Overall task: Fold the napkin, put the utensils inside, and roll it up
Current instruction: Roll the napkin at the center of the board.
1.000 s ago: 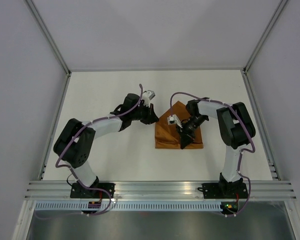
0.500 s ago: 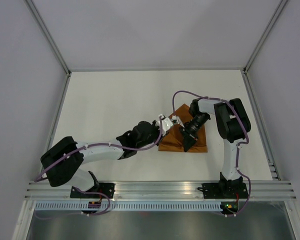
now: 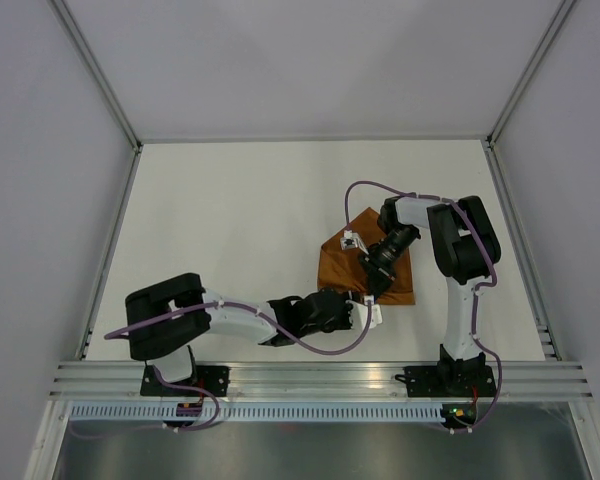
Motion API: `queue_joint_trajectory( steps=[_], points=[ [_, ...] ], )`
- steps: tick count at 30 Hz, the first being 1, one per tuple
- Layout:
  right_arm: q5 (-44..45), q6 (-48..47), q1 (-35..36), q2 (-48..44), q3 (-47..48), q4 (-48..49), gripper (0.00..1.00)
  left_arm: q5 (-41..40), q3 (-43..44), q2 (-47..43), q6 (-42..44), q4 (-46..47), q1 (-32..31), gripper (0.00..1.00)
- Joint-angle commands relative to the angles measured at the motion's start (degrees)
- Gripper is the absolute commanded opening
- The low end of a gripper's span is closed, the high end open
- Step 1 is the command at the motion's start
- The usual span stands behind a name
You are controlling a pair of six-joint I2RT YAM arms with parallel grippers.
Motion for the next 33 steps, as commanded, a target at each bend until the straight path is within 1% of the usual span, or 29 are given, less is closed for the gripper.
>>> queue_joint_trajectory(
  steps=[1,8,14,19,23,27,33],
  points=[
    [4.64,-2.34,-0.17,2.55,0.29,6.88,0.15,-1.35,2.77,3.53,4.51,2.10,-0.88,0.43],
    [4.73,-1.72,-0.26,2.90,0.56,7.14,0.15,-3.10,4.09,8.72,6.53,6.93,-0.88,0.44],
    [4.73,-1.46,-0.26,3.51,1.00,7.05,0.15,-4.95,4.36,10.58,8.64,10.18,-0.96,0.43],
    [4.90,-0.93,-0.26,3.95,1.43,7.05,0.15,-6.88,3.83,9.97,11.45,11.50,-2.36,0.43],
    [4.81,-0.67,-0.26,4.57,1.87,7.14,0.15,-7.41,3.74,9.35,11.98,11.07,-2.90,0.43],
    [4.81,-0.49,-0.26,5.01,1.96,7.14,0.15,-8.12,3.31,10.14,13.12,12.55,-2.90,0.43],
    [4.90,-0.32,-0.26,5.27,2.31,6.97,0.15,-7.33,4.88,12.60,13.82,11.60,-2.37,0.44]
  ],
)
